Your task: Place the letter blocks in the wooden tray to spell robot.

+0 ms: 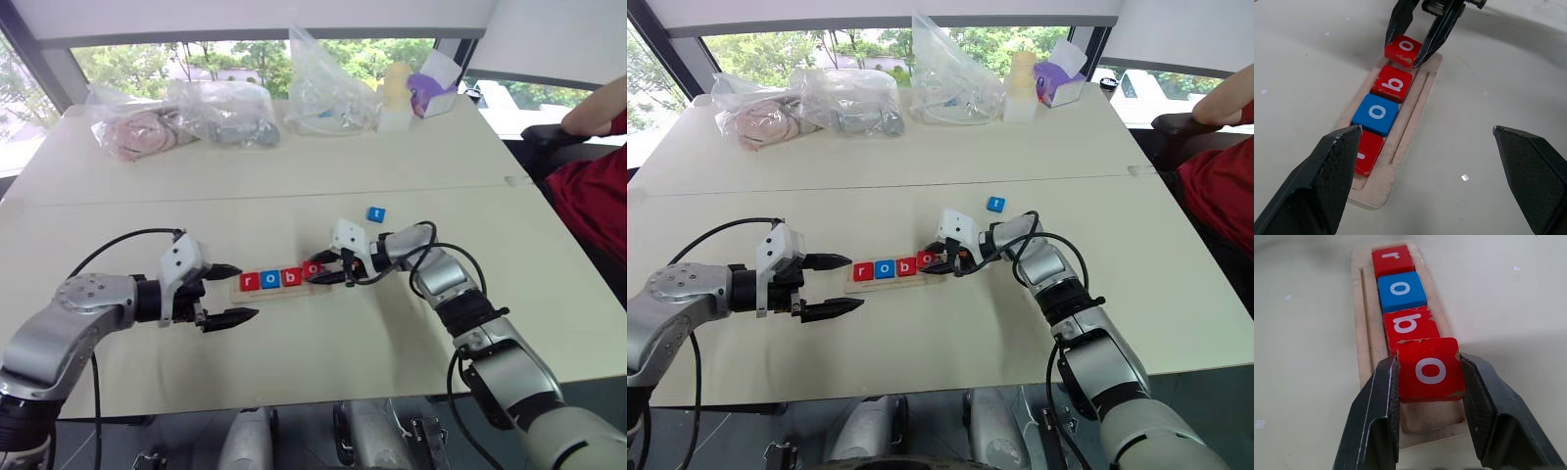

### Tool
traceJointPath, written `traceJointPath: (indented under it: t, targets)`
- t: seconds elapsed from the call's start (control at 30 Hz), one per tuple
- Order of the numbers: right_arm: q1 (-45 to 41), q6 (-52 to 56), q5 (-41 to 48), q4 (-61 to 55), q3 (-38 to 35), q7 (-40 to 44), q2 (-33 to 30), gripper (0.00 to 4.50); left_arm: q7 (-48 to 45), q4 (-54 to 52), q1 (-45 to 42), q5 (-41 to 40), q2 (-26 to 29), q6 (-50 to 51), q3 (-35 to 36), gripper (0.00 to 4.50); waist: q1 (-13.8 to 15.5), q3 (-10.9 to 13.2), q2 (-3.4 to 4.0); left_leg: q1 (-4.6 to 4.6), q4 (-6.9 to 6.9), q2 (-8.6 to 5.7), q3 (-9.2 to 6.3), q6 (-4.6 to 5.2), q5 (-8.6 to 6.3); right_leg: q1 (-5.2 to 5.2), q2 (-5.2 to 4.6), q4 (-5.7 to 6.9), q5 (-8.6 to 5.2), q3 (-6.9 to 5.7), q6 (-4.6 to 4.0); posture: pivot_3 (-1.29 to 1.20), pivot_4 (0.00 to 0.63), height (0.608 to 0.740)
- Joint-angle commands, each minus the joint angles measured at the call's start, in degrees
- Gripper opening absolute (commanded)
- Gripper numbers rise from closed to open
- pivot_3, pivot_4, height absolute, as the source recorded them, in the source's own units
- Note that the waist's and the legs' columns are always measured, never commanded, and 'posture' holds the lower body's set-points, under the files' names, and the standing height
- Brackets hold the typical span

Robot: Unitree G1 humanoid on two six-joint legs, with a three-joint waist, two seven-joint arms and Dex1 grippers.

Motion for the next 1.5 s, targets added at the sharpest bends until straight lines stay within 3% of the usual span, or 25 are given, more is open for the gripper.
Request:
traceJointPath:
  t: [0.03, 0.23, 0.27, 0.53, 0.77, 0.93, 1.2, 1.5]
  targets:
    - [-1.21, -0.79, 0.21, -0.29, -0.24, 0.61, 0.3, 1.18, 0.31, -1.68, -0.44, -0.37, 0.05, 0.08, 0.91, 4.5, 0.0, 0.0, 0.0, 0.0, 0.0, 0.0, 0.0, 0.0, 0.0, 0.0, 0.0, 0.0, 0.0, 0.0, 0.0, 0.0, 0.15, 0.74]
    - [-1.57, -1.33, 0.49, -0.31, -1.29, -0.86, 0.9, 4.26, 0.62, -1.36, -0.49, -0.16, -0.09, -0.16, 0.86, 4.5, -0.04, 0.0, 0.0, 0.01, 0.0, 0.0, -0.04, 0.0, 0.0, 0.0, 0.0, 0.0, 0.0, 0.0, 0.0, 0.0, 0.15, 0.74]
    - [-2.0, -1.27, 0.55, 0.05, -1.73, -1.65, 1.06, 4.45, 0.63, -1.2, -0.47, -0.05, -0.09, -0.29, 0.83, 4.5, -0.04, 0.0, 0.0, 0.01, 0.0, 0.0, -0.05, 0.0, 0.0, 0.0, 0.0, 0.0, 0.0, 0.0, 0.0, 0.0, 0.15, 0.74]
    - [-2.23, -1.53, 1.54, -1.13, -4.71, -3.07, -1.45, 4.45, 1.14, -1.42, -0.34, 0.17, -0.31, -0.48, 0.75, 4.5, 0.13, 0.0, 0.0, -0.01, 0.0, 0.0, -0.07, 0.0, 0.0, 0.0, -0.03, 0.0, 0.0, 0.0, 0.0, 0.0, 0.15, 0.74]
    - [-0.79, 4.64, 4.59, -4.86, -11.21, -7.26, -5.45, 4.45, 2.24, -1.67, -1.08, -1.95, -0.79, 0.55, 3.07, 4.5, 0.14, 0.0, 0.0, -0.01, 0.0, 0.0, -0.07, 0.0, 0.0, 0.0, -0.04, 0.0, 0.0, 0.0, 0.0, 0.0, 0.15, 0.74]
    - [4.43, 4.29, 1.89, -10.13, -9.76, -10.83, -6.29, 4.45, 0.95, 1.97, -0.88, -1.02, 0.81, 0.01, 4.95, 4.5, -0.15, -0.01, -0.01, 0.01, -0.04, 0.0, -0.05, 0.0, 0.0, 0.0, 0.01, 0.0, 0.0, 0.0, 0.0, 0.0, 0.15, 0.74]
    - [6.58, 2.24, -0.39, -10.75, -5.79, -12.5, -4.69, 4.45, -3.54, 9.22, 1.16, 1.75, 7.95, -2.87, 9.89, 4.5, -0.08, 0.0, -0.01, 0.01, -0.04, 0.01, 0.02, 0.0, 0.0, -0.04, 0.03, 0.0, -0.01, 0.0, -0.01, 0.0, 0.15, 0.74]
    - [6.11, 1.09, -0.93, -9.17, -4.56, -12.74, -3.07, 4.45, -2.95, 8.43, 1.76, 1.74, 7.47, -2.38, 10.95, 4.5, 0.02, 0.0, -0.01, -0.02, -0.04, 0.01, 0.02, 0.0, 0.0, -0.04, -0.03, -0.01, -0.01, 0.0, -0.01, 0.0, 0.15, 0.74]
